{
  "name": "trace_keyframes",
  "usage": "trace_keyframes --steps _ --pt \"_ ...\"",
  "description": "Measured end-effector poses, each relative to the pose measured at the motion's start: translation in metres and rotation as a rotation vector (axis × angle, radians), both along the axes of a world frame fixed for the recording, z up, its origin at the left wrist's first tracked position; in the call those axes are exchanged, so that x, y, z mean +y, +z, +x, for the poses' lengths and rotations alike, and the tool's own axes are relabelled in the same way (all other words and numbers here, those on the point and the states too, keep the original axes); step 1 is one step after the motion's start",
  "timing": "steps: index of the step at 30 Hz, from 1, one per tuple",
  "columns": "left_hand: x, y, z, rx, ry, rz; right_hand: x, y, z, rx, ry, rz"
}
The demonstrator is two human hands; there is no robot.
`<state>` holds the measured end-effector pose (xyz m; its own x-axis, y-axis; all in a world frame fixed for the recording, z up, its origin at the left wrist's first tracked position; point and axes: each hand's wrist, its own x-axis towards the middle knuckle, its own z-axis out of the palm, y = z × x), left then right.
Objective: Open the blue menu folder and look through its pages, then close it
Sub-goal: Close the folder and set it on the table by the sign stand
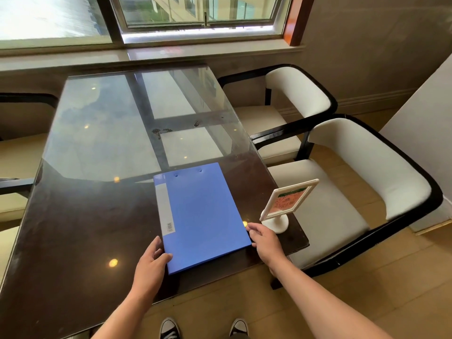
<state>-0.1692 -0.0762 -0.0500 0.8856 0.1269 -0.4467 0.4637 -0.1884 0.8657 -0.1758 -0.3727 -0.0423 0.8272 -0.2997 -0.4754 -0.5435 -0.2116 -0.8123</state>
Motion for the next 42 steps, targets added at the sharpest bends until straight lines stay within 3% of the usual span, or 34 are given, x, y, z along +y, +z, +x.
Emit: trace_keyframes --steps 17,25,42 --pt "-0.007 0.004 0.001 0.008 -0.109 -0.109 -0.005 -0.005 0.002 -0.011 0.017 -0.026" --pt "-0.006 0.002 0.0 0.014 0.049 -0.073 -0.009 -0.004 -0.002 -0.034 -0.033 0.071" --pt "-0.02 0.001 -0.002 -0.003 -0.006 -0.145 -0.014 -0.005 -0.004 -0.037 0.01 0.089"
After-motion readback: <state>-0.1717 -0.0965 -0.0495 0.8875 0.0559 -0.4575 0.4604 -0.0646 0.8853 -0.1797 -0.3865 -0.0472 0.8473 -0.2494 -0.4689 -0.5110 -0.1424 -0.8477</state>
